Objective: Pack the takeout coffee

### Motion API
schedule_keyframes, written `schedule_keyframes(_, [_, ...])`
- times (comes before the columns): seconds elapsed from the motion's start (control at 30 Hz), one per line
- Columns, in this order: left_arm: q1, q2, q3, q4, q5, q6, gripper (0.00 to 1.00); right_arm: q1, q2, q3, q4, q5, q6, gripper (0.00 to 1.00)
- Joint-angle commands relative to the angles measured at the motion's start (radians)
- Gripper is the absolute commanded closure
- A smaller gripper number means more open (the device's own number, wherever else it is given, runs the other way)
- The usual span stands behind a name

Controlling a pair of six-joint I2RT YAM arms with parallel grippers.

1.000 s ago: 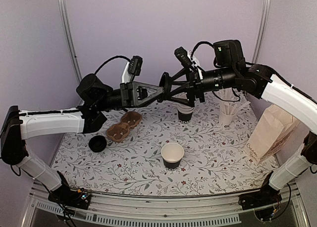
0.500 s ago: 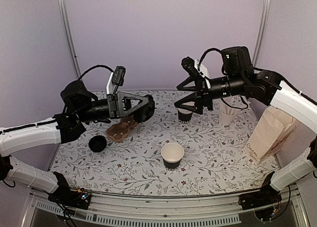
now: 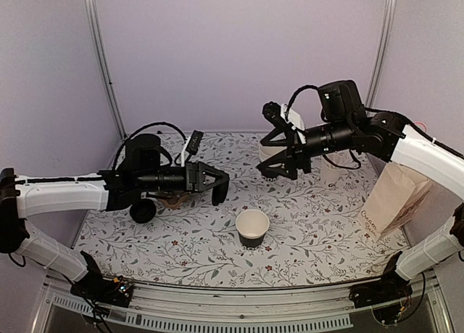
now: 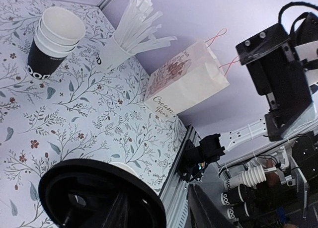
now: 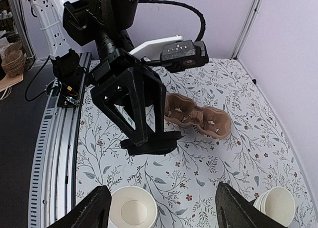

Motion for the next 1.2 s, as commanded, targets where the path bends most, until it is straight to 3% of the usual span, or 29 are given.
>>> schedule_keyframes(0.0, [0.014, 0.076, 0.006, 0.037, 0.029, 0.019, 0.59, -0.005, -0.016, -0.038, 0.015, 0.021, -0.027, 0.25])
schedule_keyframes(0.43, [0.013, 0.197, 0.057, 0.040, 0.013, 0.026, 0.72, -0.022, -0.037, -0.122, 0.030, 0.058, -0.054, 0.25])
schedule_keyframes(0.5, [0.014, 0.191, 0.082, -0.056, -0.045, 0.051, 0.72, -0.024, -0.037, -0.129, 0.031, 0.060, -0.059, 0.25])
schedule_keyframes(0.77, [0.007, 0.283, 0.342, -0.695, -0.422, 0.151, 0.66, -0.036, -0.062, -0.170, 0.026, 0.090, -0.086, 0.25])
schedule_keyframes(0.93, [-0.034, 0.422, 0.481, -0.856, -0.531, 0.190, 0.69, -0.042, -0.083, -0.197, 0.024, 0.113, -0.106, 0.25])
schedule_keyframes(1.17, [-0.095, 0.610, 0.653, -0.899, -0.501, 0.317, 0.77, -0.060, -0.104, -0.214, 0.009, 0.116, -0.122, 0.25])
